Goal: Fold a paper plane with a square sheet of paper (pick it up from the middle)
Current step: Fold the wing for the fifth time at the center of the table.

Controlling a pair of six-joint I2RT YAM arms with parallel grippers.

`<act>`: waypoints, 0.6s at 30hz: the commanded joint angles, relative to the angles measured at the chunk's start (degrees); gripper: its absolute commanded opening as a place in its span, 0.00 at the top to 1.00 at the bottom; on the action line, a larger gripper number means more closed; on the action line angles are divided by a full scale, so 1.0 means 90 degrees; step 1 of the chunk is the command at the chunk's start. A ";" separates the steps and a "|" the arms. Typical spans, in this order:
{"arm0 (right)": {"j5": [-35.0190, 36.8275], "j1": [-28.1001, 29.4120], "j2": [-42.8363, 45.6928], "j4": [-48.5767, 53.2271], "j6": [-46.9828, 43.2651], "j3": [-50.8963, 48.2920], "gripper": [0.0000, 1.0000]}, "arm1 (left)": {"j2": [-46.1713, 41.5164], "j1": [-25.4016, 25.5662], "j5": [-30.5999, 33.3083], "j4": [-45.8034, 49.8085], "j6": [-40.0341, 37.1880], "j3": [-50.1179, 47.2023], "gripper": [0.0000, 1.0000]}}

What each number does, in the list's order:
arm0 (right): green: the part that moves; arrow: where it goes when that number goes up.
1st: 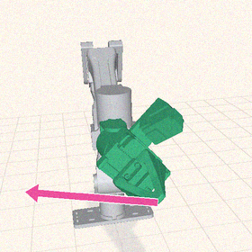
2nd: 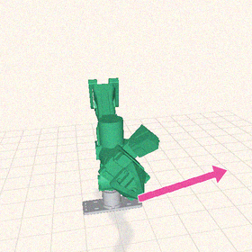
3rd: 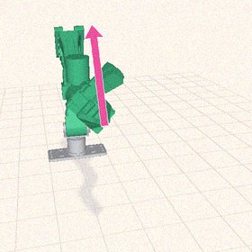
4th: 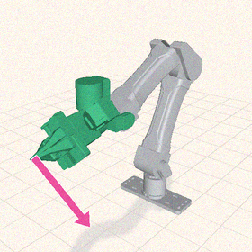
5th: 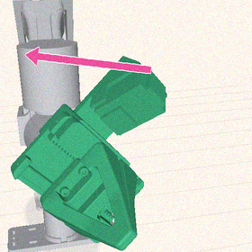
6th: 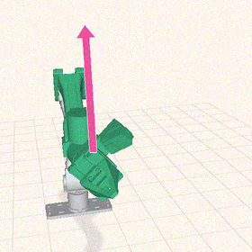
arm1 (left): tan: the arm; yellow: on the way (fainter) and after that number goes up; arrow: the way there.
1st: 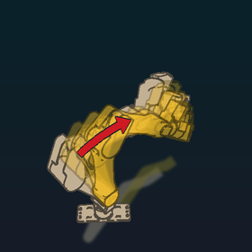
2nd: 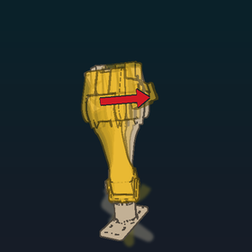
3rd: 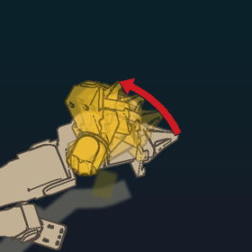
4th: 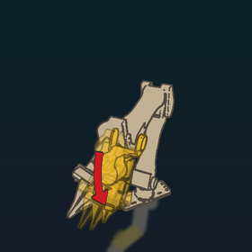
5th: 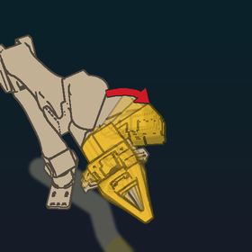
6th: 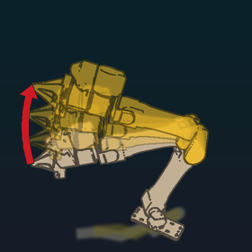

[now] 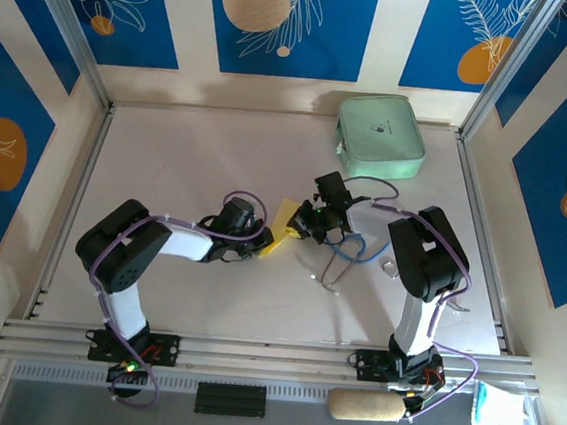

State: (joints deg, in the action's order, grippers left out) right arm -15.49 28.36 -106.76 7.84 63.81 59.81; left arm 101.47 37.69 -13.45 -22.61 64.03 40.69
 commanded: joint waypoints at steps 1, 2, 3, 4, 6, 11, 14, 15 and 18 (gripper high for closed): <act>-0.0022 0.0015 -0.0140 0.0425 -0.0087 0.0199 0.98 | -0.0332 -0.0053 -0.0181 0.0726 -0.0785 0.0206 0.87; 0.0034 0.0022 -0.0132 0.0501 -0.0044 0.0209 1.00 | -0.0463 -0.0057 -0.0168 0.0839 -0.1060 0.0264 0.84; 0.0073 0.0045 -0.0117 0.0543 0.0019 0.0215 1.00 | -0.0600 -0.0050 -0.0144 0.0951 -0.1355 0.0309 0.82; 0.0110 0.0052 -0.0104 0.0583 0.0070 0.0214 1.00 | -0.0713 -0.0047 -0.0082 0.1057 -0.1614 0.0330 0.80; 0.0194 0.0098 -0.0085 0.0687 0.0191 0.0263 1.00 | -0.0965 -0.0023 0.0076 0.1336 -0.2263 0.0333 0.75; 0.0207 0.0160 -0.0081 0.0910 0.0464 0.0390 1.00 | -0.1469 0.0103 0.0470 0.1477 -0.3686 0.0107 0.63; 0.0168 0.0160 -0.0091 0.1087 0.0572 0.0513 1.00 | -0.1635 0.0255 0.0766 0.1556 -0.4559 0.0001 0.56; 0.0160 0.0161 -0.0101 0.1147 0.0590 0.0552 1.00 | -0.1662 0.0309 0.0857 0.1555 -0.4831 -0.0032 0.54; 0.0104 0.0162 -0.0120 0.1307 0.0643 0.0666 1.00 | -0.1647 0.0471 0.0977 0.1550 -0.5533 -0.0045 0.52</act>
State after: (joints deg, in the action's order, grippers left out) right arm -13.74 29.52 -106.78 16.08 68.03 64.07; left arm 87.37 40.47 -7.35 -10.79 25.39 41.23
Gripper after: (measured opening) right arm 0.055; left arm 0.477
